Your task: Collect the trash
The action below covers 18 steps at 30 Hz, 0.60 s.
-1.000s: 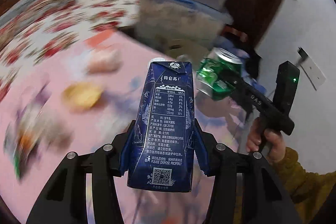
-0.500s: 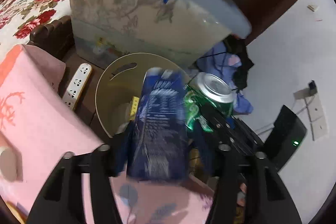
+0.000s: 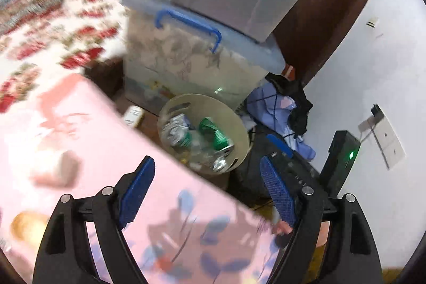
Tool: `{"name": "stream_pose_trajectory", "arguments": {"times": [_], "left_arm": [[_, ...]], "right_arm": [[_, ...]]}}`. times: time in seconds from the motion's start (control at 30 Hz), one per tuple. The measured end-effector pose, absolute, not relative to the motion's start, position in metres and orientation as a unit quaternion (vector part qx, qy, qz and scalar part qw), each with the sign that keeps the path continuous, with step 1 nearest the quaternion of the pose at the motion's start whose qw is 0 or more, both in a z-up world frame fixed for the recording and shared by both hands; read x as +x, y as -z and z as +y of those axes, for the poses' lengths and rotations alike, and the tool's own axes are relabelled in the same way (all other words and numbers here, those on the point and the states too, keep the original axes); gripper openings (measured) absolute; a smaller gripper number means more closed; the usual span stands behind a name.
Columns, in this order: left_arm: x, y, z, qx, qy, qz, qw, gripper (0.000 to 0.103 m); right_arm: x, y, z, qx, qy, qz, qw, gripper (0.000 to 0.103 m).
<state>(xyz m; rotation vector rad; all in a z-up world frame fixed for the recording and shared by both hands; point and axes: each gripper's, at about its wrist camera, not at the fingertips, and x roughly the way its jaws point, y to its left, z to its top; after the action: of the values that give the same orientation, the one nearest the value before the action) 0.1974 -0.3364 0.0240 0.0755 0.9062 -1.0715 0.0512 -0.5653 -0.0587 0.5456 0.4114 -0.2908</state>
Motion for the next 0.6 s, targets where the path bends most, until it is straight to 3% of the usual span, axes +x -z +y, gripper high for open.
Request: {"name": "stream_pose_trajectory", "arguments": {"times": [0.27, 0.6], "left_arm": [[0.143, -0.018, -0.200, 0.049, 0.382, 0.376, 0.843, 0.079], [0.111, 0.000, -0.116, 0.053, 0.307, 0.367, 0.877, 0.079]], "right_arm": [[0.005, 0.059, -0.464, 0.326, 0.096, 0.183, 0.923, 0.070], [-0.017, 0.056, -0.385, 0.341, 0.076, 0.220, 0.911, 0.071]]}}
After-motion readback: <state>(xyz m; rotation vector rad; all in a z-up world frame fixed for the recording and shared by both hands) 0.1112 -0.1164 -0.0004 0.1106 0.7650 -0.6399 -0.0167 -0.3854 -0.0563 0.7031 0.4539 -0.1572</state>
